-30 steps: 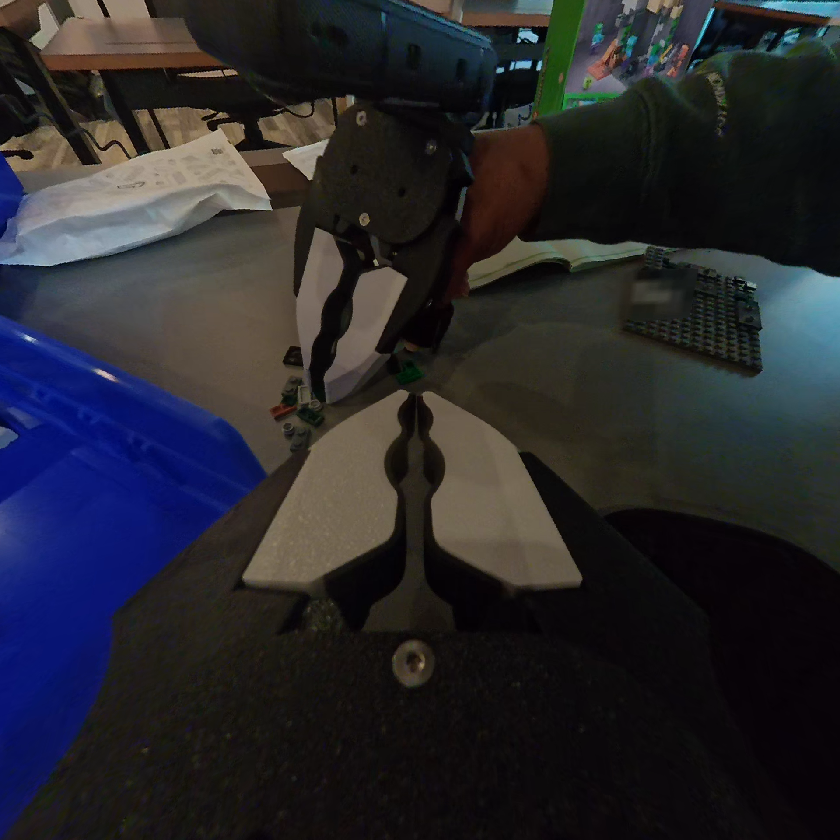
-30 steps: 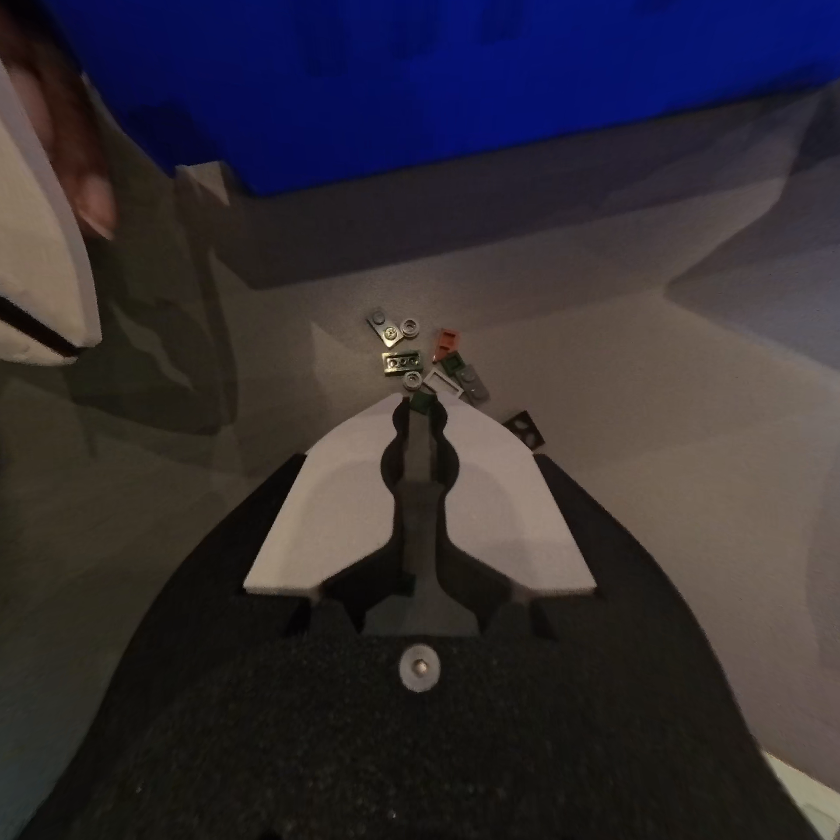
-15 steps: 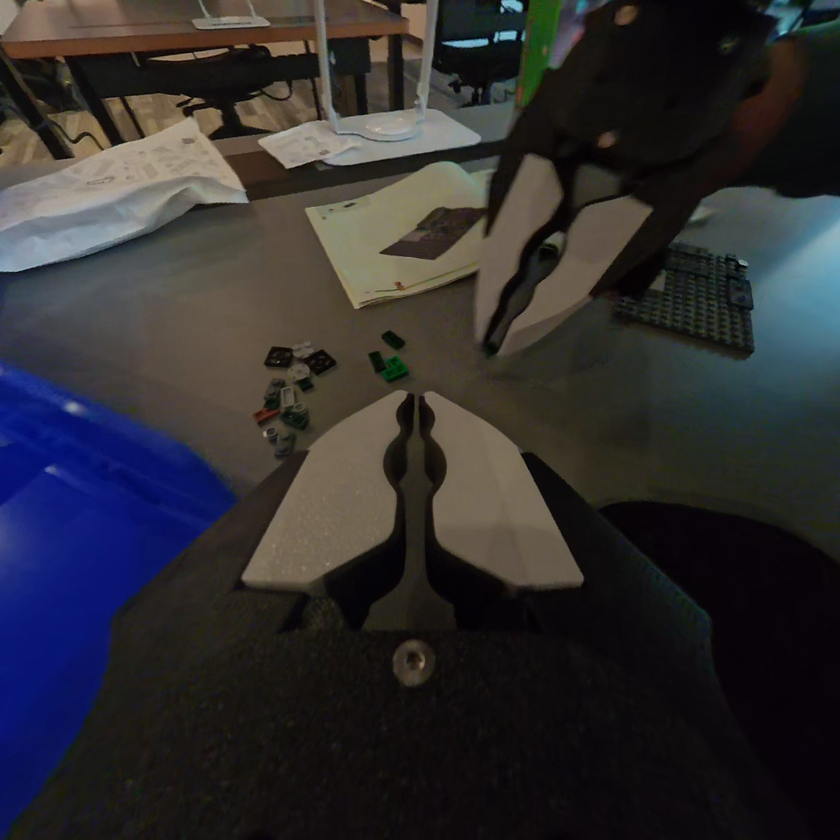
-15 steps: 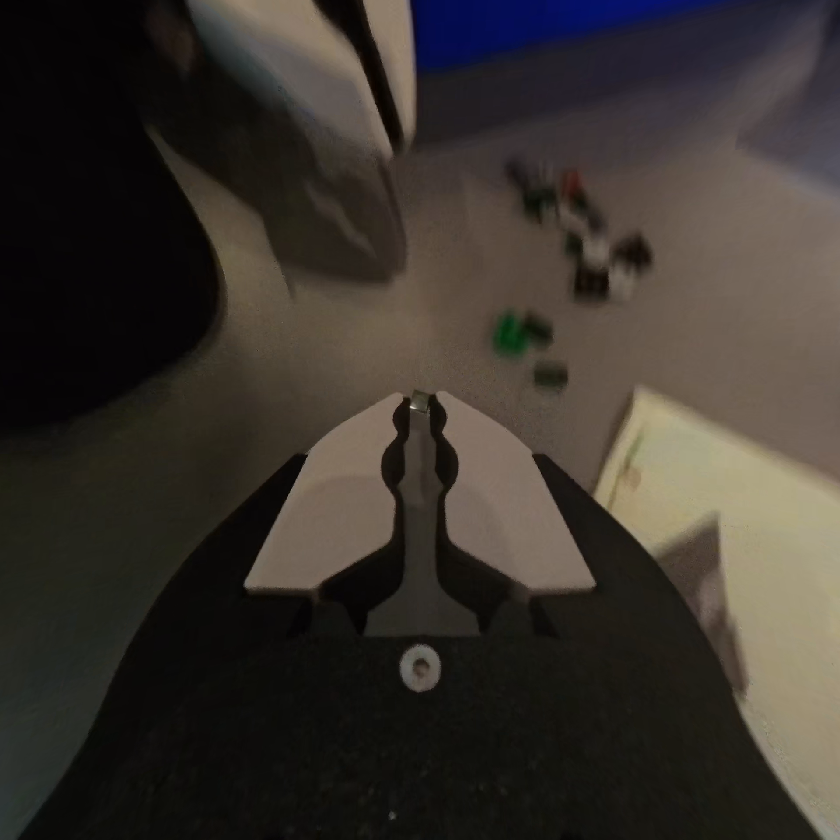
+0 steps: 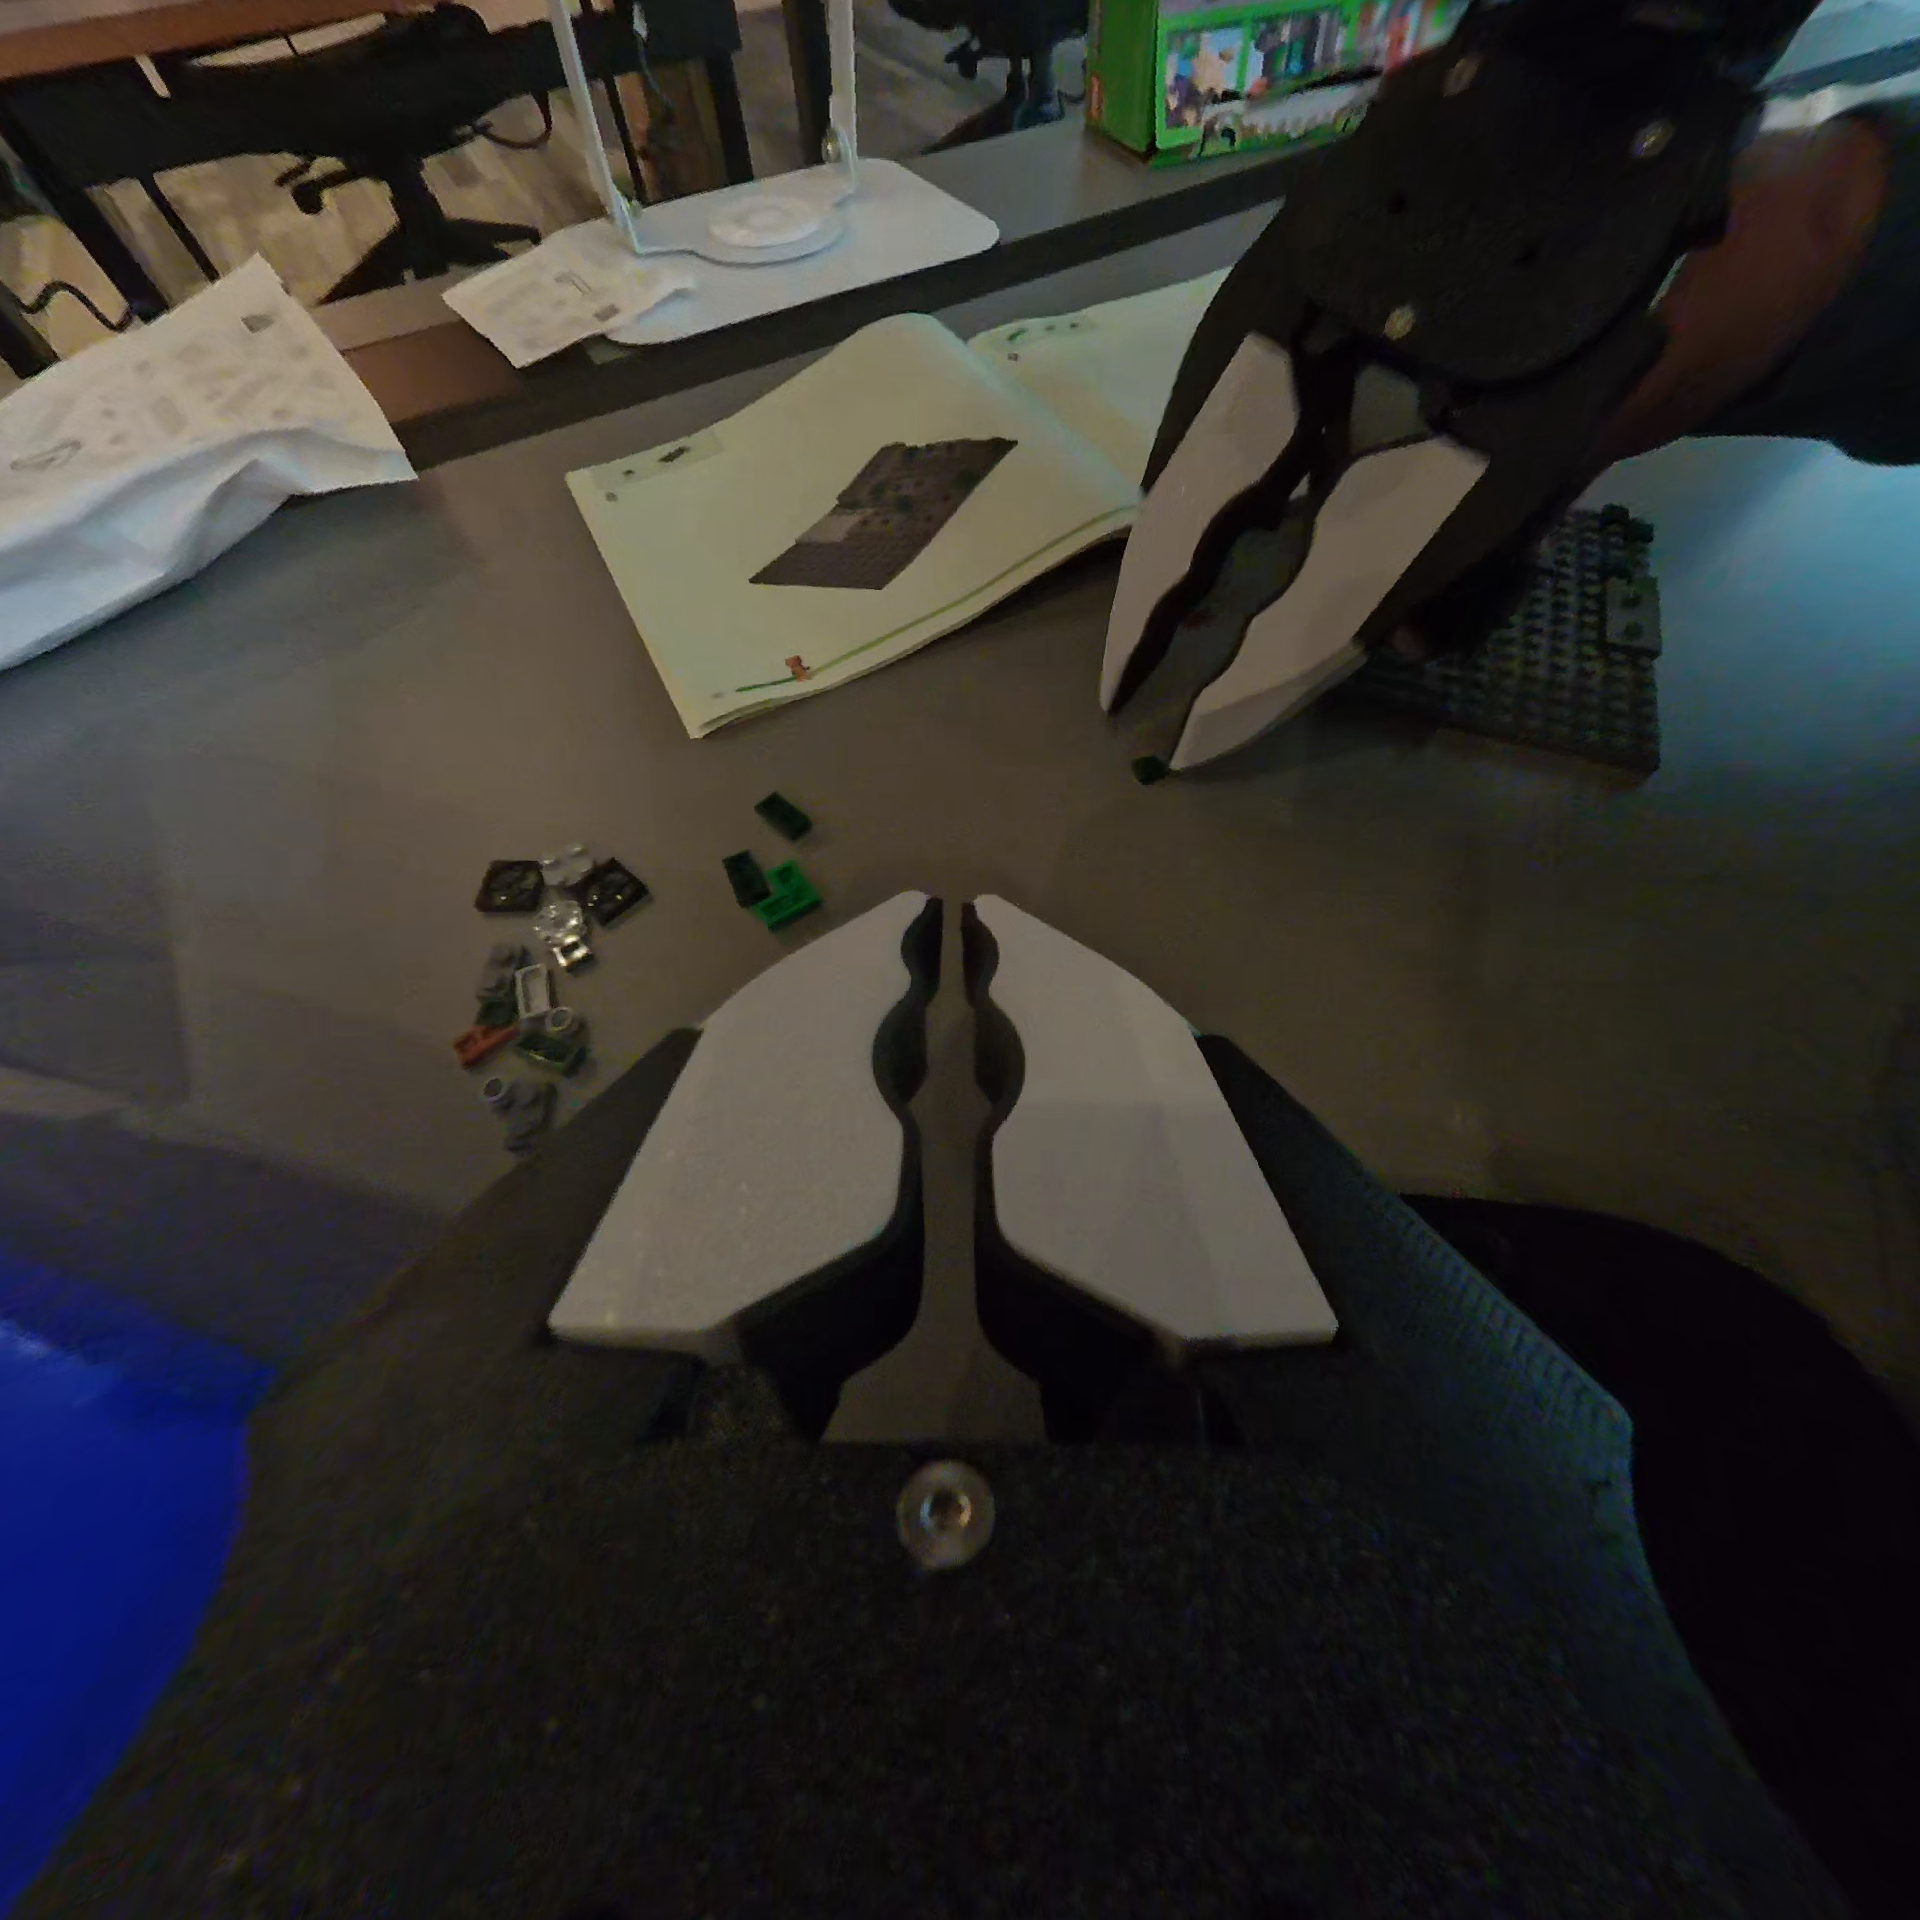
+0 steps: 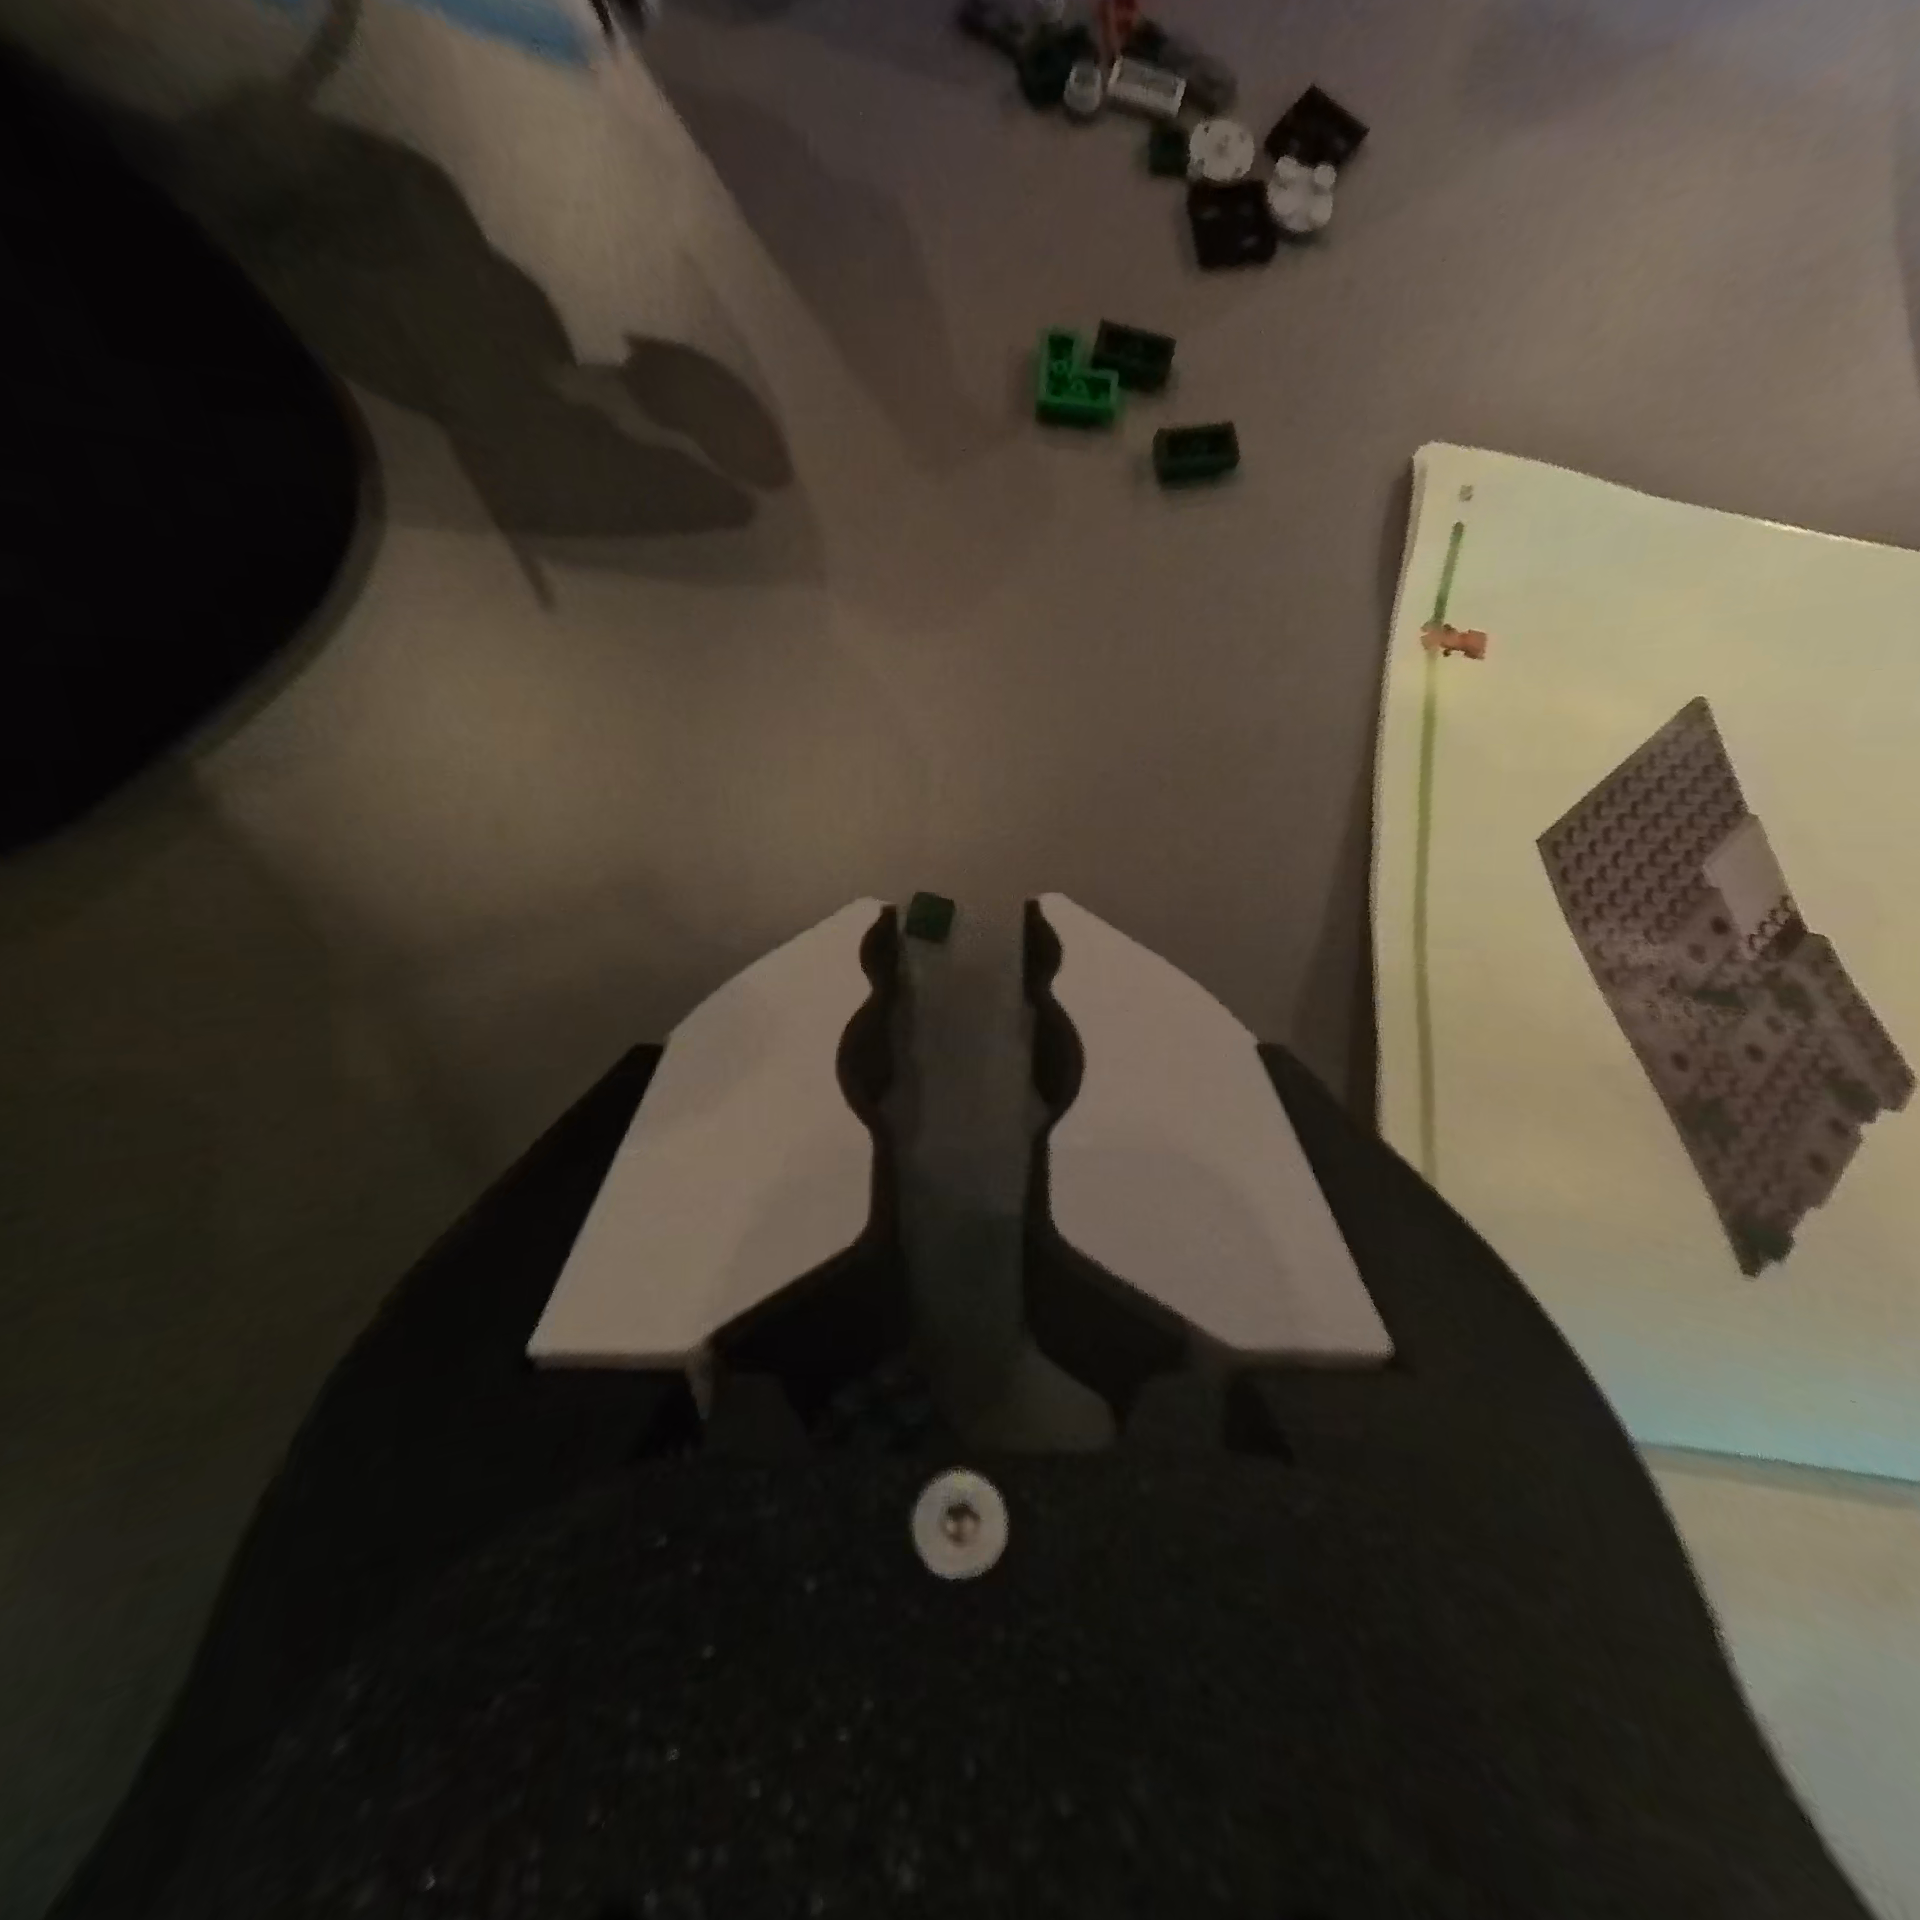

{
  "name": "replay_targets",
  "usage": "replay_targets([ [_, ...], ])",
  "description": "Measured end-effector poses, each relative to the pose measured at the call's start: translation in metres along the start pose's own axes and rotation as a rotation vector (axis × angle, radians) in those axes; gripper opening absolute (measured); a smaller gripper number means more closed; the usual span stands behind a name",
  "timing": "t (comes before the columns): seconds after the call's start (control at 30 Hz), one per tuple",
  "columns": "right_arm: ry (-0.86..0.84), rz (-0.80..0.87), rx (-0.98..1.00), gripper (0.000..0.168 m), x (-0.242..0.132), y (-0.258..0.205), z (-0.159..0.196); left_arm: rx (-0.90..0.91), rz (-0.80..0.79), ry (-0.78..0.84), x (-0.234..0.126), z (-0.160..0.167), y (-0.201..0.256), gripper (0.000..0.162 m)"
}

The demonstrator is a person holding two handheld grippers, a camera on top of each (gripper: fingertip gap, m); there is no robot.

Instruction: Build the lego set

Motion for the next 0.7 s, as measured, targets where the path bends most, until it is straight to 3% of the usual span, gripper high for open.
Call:
replay_targets([
  [0.43,0.262,0.152,0.099,0.022,-0.093,-0.009,0.024,-0.007,-0.156,-0.304,0.037,0.027,-0.051,0.011],
  [0.7,0.395,0.196,0.125,0.021,-0.143,-0.011,0.041,0.072,-0.249,-0.457,0.033,0.042,-0.094,0.012],
])
Point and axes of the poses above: each gripper's, where its closed fingertips meet, x out along the fingers, z out of its underside, y = z × x across the jaws, the point moved 2 cm from there along -x, back along the fingers, and after that the axes turned 11 degrees about x, right-handed, at the moved point
